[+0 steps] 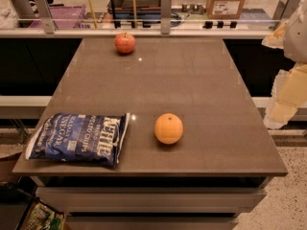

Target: Move orange near apple

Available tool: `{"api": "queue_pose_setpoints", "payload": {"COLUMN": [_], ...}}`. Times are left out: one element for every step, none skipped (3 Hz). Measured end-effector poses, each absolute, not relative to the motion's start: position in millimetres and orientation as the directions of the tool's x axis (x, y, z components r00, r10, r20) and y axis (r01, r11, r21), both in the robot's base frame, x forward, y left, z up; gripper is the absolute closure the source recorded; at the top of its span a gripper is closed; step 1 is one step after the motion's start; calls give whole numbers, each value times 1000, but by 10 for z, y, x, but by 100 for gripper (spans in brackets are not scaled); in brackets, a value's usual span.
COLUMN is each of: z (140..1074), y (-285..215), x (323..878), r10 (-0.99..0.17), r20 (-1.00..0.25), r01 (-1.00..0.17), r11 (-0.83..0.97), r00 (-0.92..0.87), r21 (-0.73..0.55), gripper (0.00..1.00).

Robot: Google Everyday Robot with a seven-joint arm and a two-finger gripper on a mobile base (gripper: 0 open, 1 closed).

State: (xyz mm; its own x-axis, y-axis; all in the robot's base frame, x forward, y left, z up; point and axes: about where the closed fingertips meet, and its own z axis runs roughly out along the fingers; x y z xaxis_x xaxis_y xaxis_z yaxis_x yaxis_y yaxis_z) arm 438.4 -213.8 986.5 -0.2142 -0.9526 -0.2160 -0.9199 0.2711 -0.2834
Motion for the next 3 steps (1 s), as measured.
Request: {"api": "queue_pose_setpoints", "payload": {"z": [9865, 9876, 9827], "y": [-2138, -2097, -2018], "x": [4384, 4374, 4375], "r10": [-953, -948, -933], "r20": [-216, -249, -316], "r01": [-920, -919, -923], "r11": [271, 269, 263], "r00": [-214, -199, -169], "r21": [-283, -290, -282], "gripper": [0, 0, 0]}}
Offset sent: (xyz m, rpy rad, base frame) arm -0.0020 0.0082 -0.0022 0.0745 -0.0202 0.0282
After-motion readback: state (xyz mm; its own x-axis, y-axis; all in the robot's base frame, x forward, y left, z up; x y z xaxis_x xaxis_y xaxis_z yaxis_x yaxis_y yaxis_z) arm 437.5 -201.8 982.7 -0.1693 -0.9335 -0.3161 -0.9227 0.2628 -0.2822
